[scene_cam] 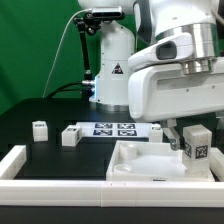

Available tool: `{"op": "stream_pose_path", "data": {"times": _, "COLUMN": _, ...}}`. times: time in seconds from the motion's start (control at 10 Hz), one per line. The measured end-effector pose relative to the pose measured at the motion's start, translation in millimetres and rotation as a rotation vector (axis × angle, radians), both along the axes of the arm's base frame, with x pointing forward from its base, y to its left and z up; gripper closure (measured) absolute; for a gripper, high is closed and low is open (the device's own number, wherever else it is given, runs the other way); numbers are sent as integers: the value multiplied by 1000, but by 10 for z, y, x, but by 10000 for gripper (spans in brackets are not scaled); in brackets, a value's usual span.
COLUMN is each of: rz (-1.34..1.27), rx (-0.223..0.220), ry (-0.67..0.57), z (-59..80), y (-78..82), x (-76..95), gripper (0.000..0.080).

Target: Assemble one leg

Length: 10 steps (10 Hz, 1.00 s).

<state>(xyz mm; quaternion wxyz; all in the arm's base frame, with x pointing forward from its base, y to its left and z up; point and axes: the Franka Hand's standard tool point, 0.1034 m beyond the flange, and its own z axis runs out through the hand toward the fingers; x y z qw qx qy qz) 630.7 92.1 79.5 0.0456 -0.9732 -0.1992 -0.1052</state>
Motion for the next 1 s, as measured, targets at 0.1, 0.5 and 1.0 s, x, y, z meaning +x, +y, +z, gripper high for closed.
{"op": "stream_pose_path", "data": {"times": 0.1, "rz": 0, "rx": -9, "ry": 106, "z": 3, "y": 35, "x": -72, "gripper": 150}}
{"op": "stream_pose_path", "data": {"times": 0.5, "rz": 9, "rx": -16, "ry": 160, "z": -23, "y": 17, "x": -34, "gripper": 150}}
{"op": "stream_pose_path", "data": {"times": 1.0, "rz": 5, "rx": -15, "ry": 138, "z": -39, "y": 3, "x": -32, "gripper": 510}}
